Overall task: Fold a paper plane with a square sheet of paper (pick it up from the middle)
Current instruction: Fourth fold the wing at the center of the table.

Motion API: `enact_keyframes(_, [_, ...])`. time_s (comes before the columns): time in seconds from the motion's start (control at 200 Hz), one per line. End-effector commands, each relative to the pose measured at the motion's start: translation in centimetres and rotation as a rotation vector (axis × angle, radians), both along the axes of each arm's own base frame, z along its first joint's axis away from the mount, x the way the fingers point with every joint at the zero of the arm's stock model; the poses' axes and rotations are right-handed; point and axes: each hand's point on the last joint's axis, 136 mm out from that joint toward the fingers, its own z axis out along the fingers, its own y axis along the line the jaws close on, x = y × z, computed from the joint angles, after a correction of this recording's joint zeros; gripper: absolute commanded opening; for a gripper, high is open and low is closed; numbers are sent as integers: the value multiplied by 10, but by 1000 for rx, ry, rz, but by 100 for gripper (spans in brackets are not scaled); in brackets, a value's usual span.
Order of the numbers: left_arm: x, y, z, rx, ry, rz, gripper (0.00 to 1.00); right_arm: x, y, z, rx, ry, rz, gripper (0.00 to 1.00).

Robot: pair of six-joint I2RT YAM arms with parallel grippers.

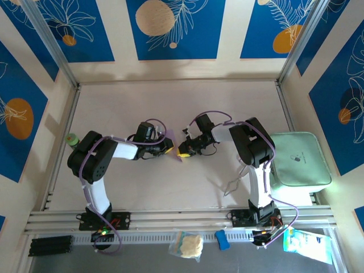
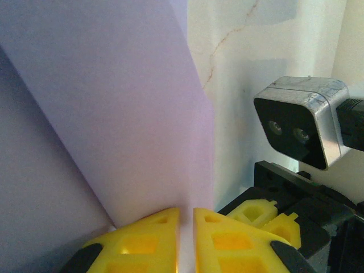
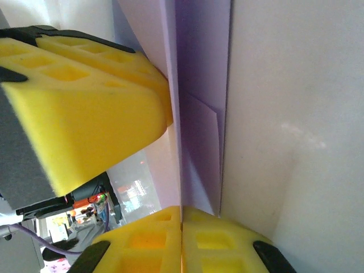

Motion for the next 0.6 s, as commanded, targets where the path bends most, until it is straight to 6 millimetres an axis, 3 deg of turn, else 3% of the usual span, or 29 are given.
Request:
enact_keyframes(0.0, [2,-8,0,-9,-14,-26,16,-9,-20,-39,-157,82,-41,9])
enact_keyframes(0.425, [1,-8,-6,3,2,-31,16,-8,-10,8,-53,41,-20,17])
enact_keyframes(0.595, [0,-7,-9,10,10,-29,16,-13,-10,14,-49,42,-10,19])
